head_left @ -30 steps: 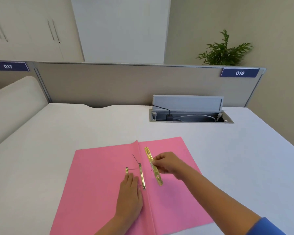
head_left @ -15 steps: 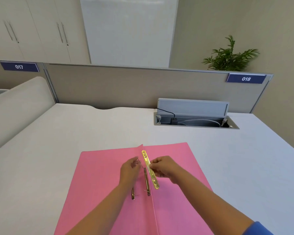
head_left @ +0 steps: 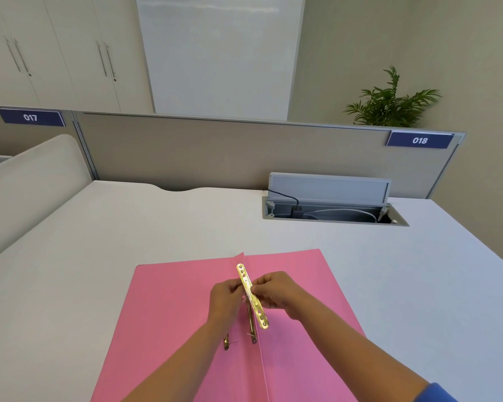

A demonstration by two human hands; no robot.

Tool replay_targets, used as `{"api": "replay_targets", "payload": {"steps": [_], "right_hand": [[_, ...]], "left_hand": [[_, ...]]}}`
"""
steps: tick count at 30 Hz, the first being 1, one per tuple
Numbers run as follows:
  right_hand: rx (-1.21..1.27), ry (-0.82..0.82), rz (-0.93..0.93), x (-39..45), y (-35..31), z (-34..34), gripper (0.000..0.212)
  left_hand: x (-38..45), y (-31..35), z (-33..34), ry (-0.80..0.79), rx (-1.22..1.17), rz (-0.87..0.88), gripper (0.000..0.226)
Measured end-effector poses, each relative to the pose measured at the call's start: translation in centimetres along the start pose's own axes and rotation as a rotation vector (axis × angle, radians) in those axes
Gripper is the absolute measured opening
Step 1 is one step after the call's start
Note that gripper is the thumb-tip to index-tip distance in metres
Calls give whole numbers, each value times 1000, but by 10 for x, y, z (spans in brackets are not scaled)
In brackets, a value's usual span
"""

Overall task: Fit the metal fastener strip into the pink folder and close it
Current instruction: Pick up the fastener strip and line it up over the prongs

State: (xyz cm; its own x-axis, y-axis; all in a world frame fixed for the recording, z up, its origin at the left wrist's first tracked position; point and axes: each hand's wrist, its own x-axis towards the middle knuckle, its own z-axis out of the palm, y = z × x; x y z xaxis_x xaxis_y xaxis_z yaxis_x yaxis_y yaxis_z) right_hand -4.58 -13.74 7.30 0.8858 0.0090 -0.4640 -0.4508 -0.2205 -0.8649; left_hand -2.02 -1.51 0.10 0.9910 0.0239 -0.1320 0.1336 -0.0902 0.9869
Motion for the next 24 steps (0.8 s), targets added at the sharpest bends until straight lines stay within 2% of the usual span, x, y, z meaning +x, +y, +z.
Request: {"api": "replay_targets", "payload": {"steps": [7, 11, 16, 21, 24], "right_hand": [[-4, -10, 22, -1, 5, 2, 13], [-3, -5, 13, 0, 5, 2, 13], [-3, 5, 11, 1, 5, 2, 15], [-9, 16, 15, 0, 6, 2, 15], [-9, 19, 16, 0, 5, 2, 18]], "left_hand": [[-1, -1, 0, 7, 13, 10, 50], [-1, 0, 0, 8, 7, 5, 45], [-2, 0, 2, -10, -16, 1, 29], [-1, -2, 0, -27, -15, 4, 25], [-2, -1, 1, -28, -8, 3, 32]]}}
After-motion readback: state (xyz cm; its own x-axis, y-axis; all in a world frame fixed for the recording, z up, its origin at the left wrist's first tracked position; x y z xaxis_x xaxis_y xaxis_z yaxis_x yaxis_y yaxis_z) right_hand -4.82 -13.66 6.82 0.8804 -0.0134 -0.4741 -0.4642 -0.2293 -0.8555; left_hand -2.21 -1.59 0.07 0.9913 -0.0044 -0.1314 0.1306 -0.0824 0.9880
